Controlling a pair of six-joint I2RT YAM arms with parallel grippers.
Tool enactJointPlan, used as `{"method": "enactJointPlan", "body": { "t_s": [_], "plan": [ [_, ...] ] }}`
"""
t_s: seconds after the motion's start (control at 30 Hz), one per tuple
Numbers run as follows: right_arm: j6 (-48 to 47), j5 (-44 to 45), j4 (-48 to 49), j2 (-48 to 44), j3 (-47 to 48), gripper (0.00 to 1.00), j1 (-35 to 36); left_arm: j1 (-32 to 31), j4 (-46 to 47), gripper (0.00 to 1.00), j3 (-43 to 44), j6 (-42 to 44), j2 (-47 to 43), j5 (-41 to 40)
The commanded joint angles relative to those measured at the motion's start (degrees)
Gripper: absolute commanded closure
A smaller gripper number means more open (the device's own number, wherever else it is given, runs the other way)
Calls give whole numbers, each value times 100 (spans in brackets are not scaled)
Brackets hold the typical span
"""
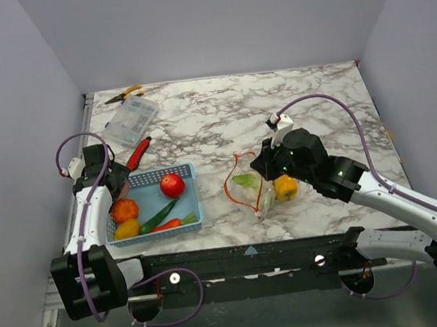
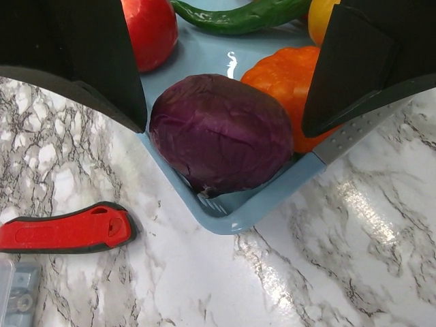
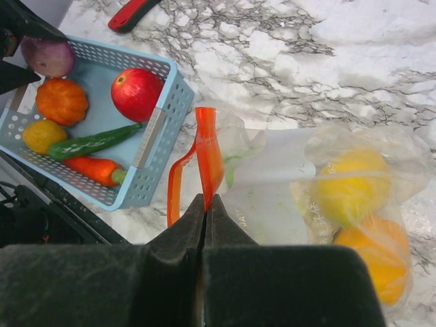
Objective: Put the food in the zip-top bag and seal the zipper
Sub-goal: Pick up the fake vegetable from the bin, then place the fake vegetable in the zipper food storage bag.
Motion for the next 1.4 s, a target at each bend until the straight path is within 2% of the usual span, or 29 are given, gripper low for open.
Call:
{"method": "enactJointPlan", "body": {
  "t_s": [0.0,0.2,0.37,0.5,0.6,0.67,0.73,0.8,0.87,0.93,1.07,1.27,1.37],
  "plan": [
    [-90,122,-1,-2,30,99,11,82,202,5,-159,-149,-1,212],
    [-81,97,21,2,10,100,14,116,251,25,-234,-154,-267,153],
    [-46,64,57,-2,-33,99,18,102,396,34,-329,43,-747,167],
    [-32,53,65,23,5,99,12,75,671,40,-473,316,-1217,649],
    [-18,20,76,27,-4,99,17,-4,884,42,-556,691,-1600,1408],
    [-17,19,76,45,2,99,13,-44,1088,42,-643,1019,-1859,2300],
    [-3,24,72,65,22,99,14,-74,1528,42,-869,1223,-2139,3595],
    [18,-3,100,82,18,99,18,-178,2492,47,-1194,1210,-2354,4839],
    [46,-50,139,90,-2,99,14,-473,3090,48,-1345,1136,-2474,5609],
    [79,-101,170,104,-4,99,14,-1017,3344,48,-1325,1268,-2523,5943],
    [119,-212,249,143,-6,99,16,-2362,3641,48,-1302,1590,-2617,6075],
    [183,-488,361,214,8,99,16,-3498,4584,47,-1519,1570,-2286,6186],
    [183,-524,382,217,32,99,12,-3958,4570,46,-1362,1664,-1834,6147]
  ]
}}
